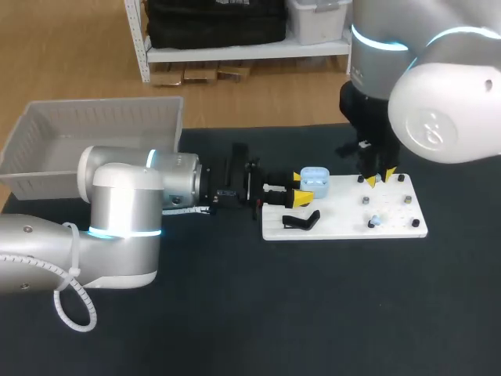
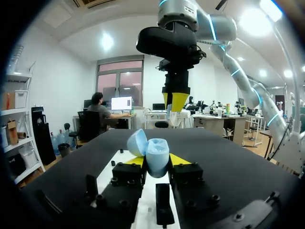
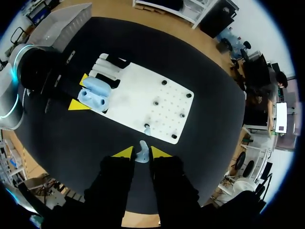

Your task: Pick up each earbud case from the left stands, insert the matching earbuds, close the lid, and place the case in the box.

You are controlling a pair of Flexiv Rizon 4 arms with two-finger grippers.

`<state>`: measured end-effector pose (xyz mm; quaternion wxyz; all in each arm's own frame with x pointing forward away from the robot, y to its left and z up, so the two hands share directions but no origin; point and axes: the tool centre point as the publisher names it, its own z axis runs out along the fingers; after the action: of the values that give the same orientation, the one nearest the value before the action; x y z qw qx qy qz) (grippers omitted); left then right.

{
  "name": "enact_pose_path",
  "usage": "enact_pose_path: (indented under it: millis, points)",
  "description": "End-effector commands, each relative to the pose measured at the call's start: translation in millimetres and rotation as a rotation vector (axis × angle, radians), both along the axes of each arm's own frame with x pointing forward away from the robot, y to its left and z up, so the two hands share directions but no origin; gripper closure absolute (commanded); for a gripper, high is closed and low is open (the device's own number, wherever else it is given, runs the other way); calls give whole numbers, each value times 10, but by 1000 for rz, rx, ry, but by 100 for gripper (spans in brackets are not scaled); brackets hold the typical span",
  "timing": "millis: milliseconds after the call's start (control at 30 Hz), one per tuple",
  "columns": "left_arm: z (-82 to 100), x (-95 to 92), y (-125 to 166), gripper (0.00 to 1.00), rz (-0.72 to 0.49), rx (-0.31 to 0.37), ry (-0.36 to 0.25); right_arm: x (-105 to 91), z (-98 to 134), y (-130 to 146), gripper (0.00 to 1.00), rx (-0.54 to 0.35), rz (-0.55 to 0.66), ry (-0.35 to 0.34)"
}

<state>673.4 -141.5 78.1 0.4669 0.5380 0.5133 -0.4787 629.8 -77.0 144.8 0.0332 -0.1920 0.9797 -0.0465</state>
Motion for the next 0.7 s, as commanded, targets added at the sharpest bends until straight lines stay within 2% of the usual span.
enact_pose_path:
  millis: [33, 200, 367, 567, 700]
  points:
    - [-6, 10, -2, 100, -2, -1, 0, -25, -1, -7, 100, 1, -2, -7]
    - [-6, 10, -2, 100, -2, -1, 0, 18, 96, 294, 100, 45, -203, 22]
    - [-6, 10, -2, 100, -2, -1, 0, 60, 130, 426, 100, 67, -409, 57]
    - [-6, 10, -2, 100, -2, -1, 0, 68, 93, 560, 100, 94, -505, 73]
    - [-6, 10, -2, 100, -2, -1, 0, 68, 93, 560, 100, 94, -505, 73]
